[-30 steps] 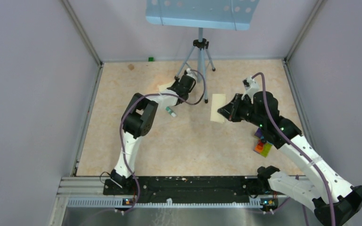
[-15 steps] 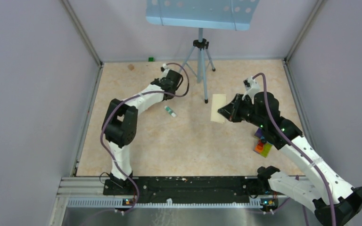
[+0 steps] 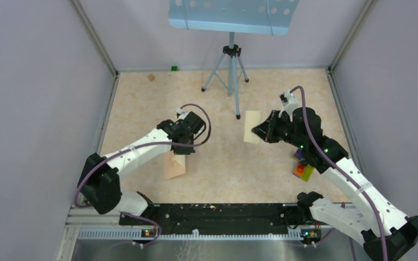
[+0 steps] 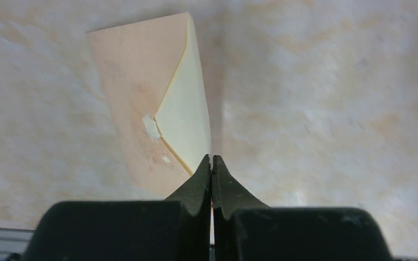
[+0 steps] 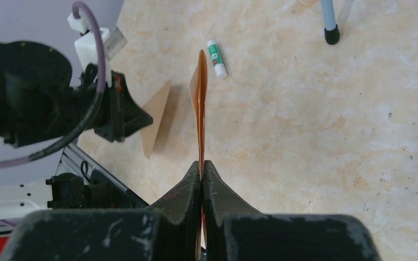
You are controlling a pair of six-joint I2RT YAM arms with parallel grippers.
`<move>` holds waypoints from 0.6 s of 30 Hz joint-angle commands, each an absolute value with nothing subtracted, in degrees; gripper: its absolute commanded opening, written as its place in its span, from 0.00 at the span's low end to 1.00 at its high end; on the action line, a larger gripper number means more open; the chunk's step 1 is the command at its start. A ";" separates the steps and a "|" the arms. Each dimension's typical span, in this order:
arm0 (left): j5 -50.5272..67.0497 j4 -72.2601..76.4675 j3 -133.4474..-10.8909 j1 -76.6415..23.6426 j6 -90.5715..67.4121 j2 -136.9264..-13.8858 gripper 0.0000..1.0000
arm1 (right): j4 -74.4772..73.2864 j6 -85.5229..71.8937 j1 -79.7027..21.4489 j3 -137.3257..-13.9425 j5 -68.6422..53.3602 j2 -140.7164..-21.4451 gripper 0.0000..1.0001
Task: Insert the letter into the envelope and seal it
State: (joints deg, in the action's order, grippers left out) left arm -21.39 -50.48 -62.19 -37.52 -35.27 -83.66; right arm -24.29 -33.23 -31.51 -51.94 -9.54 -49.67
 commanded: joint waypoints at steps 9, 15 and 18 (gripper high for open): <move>-7.71 -34.25 -59.30 -57.44 -59.50 -85.56 0.00 | -28.28 -30.62 -31.88 -50.80 -6.21 -46.38 0.00; -4.95 -28.23 -64.60 -60.36 -58.66 -94.23 0.00 | -30.62 -30.05 -31.88 -50.04 -3.44 -45.45 0.00; -4.78 -28.64 -67.04 -60.63 -56.08 -97.48 0.00 | -32.24 -29.50 -31.90 -50.84 -1.96 -45.16 0.00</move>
State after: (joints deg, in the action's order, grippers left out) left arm -6.02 -32.42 -63.20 -60.38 -57.34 -94.76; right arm -30.50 -31.00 -31.51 -49.89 -5.02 -46.26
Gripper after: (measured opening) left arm 0.003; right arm 0.005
